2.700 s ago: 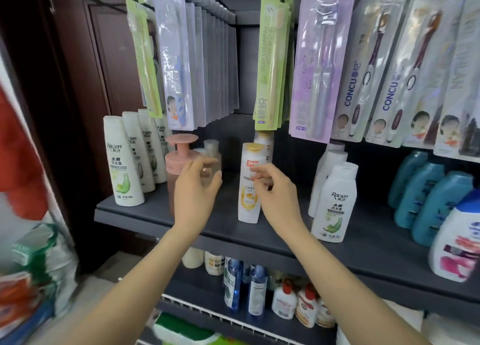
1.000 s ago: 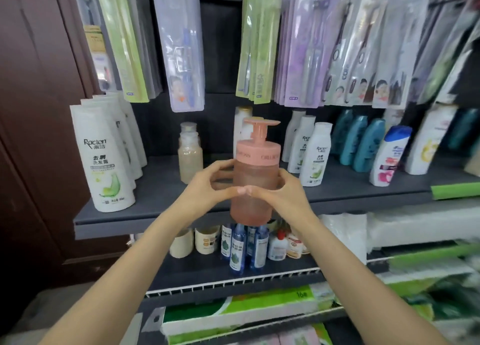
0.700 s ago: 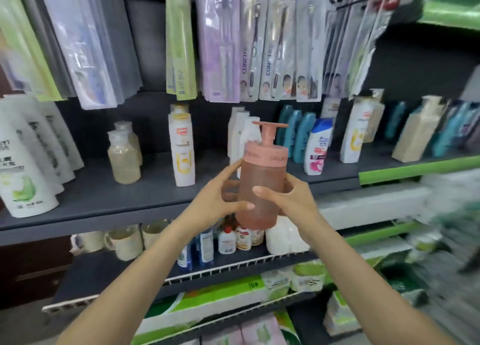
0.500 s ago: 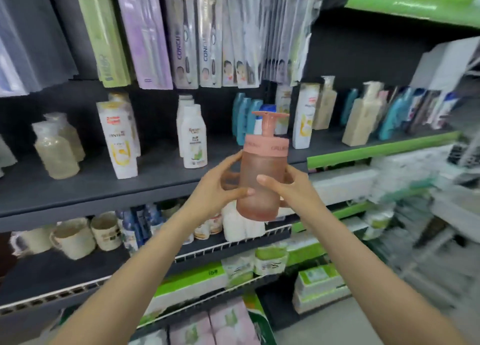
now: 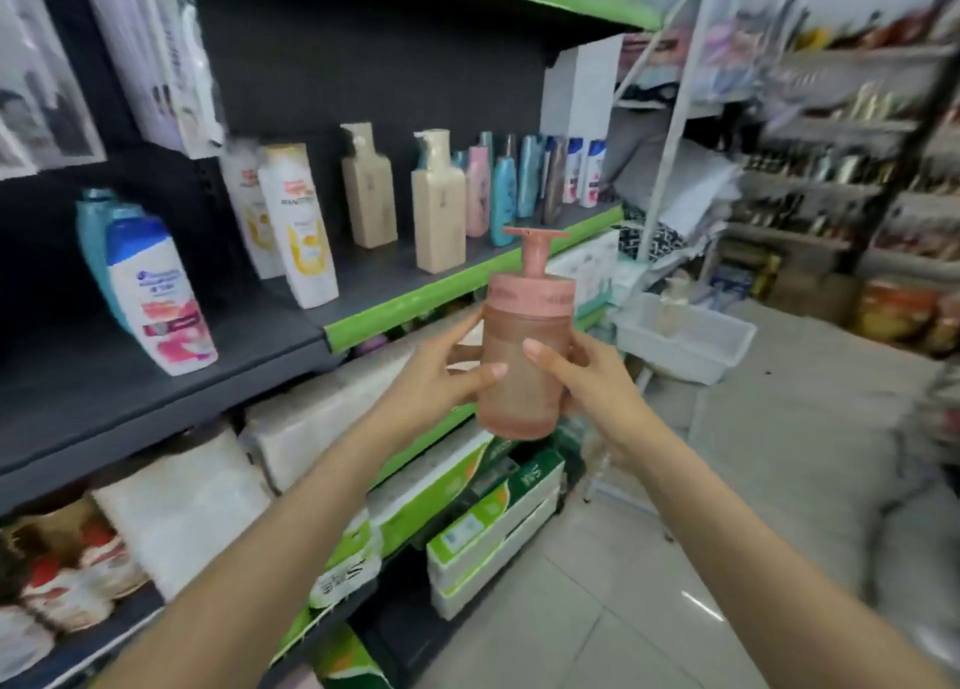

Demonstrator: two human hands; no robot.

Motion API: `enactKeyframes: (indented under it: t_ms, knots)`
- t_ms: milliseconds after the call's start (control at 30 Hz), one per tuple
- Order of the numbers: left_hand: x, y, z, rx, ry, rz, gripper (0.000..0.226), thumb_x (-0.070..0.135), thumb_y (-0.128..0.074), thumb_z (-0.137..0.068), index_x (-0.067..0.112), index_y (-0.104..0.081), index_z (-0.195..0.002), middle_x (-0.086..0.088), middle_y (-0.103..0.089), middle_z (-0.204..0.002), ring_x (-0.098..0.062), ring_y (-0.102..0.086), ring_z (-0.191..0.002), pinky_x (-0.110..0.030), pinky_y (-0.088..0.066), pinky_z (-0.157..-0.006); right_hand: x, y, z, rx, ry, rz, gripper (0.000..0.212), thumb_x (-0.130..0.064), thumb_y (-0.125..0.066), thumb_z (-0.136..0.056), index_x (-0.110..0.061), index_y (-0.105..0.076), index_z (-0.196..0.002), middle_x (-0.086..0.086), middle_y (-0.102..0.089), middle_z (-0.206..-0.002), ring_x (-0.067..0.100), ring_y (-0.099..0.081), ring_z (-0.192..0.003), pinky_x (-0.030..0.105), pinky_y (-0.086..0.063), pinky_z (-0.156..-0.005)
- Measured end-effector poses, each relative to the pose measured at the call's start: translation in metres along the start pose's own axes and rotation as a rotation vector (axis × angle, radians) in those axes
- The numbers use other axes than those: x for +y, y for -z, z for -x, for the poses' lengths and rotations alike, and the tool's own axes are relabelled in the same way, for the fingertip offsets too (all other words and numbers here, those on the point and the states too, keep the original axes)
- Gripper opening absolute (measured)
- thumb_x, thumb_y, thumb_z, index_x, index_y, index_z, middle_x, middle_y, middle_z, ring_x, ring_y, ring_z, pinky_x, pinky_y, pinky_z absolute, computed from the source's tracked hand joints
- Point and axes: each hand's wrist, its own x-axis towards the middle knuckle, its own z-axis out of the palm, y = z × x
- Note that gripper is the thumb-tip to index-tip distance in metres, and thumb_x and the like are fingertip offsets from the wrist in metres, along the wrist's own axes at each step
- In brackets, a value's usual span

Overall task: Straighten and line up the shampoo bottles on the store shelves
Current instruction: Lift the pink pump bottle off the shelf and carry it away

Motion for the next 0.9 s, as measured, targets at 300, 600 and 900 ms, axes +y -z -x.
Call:
enactKeyframes:
  t_ms: [300,600,900]
  knots:
    - [-0.042,-0.091,-0.173,-0.211,0.005,0.066,0.07,0.009,-0.064,-0.085,0.03,-0.031,-0.143,-0.006,-0.058,-0.117,-0.017,-0.062,-0.104,-0.022,-0.056,-0.077,0.048,0.122,-0.099,0.248,-0.059,0.057,0.026,-0.028,-0.066,-0.086,-0.025,-0.062,-0.111,0.001,-0.069,-0.106,0.009,-0.069,-0.088,0.032,-0.06,-0.072]
    - [-0.072,-0.18,-0.328,-0.324,-0.003,0.033,0.063,0.013,-0.068,-0.083,0.028,-0.039,-0.137,-0.007,-0.055,-0.127,-0.016,-0.053,-0.116,-0.033,-0.053,-0.088,0.09,0.242,-0.191,0.402,-0.102,0.038,0.037,-0.031,-0.066,-0.084,-0.019,-0.062,-0.119,0.006,-0.066,-0.112,0.017,-0.066,-0.098,0.03,-0.058,-0.07]
    - [-0.112,-0.302,-0.491,-0.376,0.036,0.04,0.056,0.017,-0.072,-0.079,0.04,-0.045,-0.123,-0.003,-0.058,-0.124,-0.013,-0.055,-0.116,-0.037,-0.053,-0.087,0.148,0.407,-0.306,0.411,-0.164,0.019,0.037,-0.024,-0.072,-0.081,-0.02,-0.063,-0.117,0.005,-0.067,-0.11,0.016,-0.065,-0.1,0.029,-0.059,-0.069]
